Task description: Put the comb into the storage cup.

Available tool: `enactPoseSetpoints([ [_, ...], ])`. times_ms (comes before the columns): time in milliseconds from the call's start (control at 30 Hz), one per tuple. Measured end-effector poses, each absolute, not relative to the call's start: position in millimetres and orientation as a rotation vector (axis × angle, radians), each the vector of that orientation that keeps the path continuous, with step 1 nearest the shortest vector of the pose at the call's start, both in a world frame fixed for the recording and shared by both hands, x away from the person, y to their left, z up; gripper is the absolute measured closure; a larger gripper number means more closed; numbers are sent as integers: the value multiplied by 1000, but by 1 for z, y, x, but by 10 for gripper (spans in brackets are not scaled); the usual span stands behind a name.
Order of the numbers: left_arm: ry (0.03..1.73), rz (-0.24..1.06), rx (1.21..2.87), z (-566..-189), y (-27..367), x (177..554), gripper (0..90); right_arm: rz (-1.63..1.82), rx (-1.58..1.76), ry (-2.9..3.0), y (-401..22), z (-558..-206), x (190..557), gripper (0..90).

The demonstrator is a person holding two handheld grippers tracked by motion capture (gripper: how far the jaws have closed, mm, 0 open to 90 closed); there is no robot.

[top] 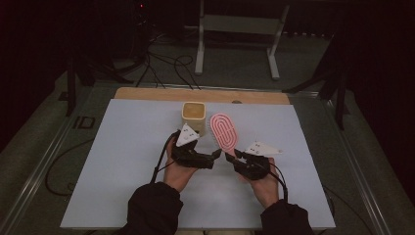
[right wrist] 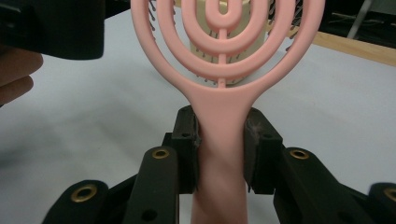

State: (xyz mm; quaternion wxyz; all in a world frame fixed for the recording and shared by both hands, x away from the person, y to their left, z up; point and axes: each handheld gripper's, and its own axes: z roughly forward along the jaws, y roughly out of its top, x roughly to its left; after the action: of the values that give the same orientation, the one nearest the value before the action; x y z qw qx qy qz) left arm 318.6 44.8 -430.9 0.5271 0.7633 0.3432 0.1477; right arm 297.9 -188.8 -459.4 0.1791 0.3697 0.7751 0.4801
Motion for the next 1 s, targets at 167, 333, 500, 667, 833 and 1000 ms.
enactPoseSetpoints([
  [167,812,344,1827,-430,38,319,2,1356,1034,2196,-187,-460,297,697],
  [333,810,339,1834,-431,33,320,2,1359,1028,2196,-186,-460,297,697],
  [500,814,335,1832,-432,29,321,3,1356,1022,2203,-184,-461,296,697],
  [667,825,330,1829,-432,25,322,3,1356,1014,2204,-181,-462,295,697],
  [833,833,319,1831,-433,22,324,3,1359,1010,2209,-180,-461,294,697],
  [1000,841,300,1837,-434,19,324,13,1361,1001,2211,-179,-461,294,697],
])
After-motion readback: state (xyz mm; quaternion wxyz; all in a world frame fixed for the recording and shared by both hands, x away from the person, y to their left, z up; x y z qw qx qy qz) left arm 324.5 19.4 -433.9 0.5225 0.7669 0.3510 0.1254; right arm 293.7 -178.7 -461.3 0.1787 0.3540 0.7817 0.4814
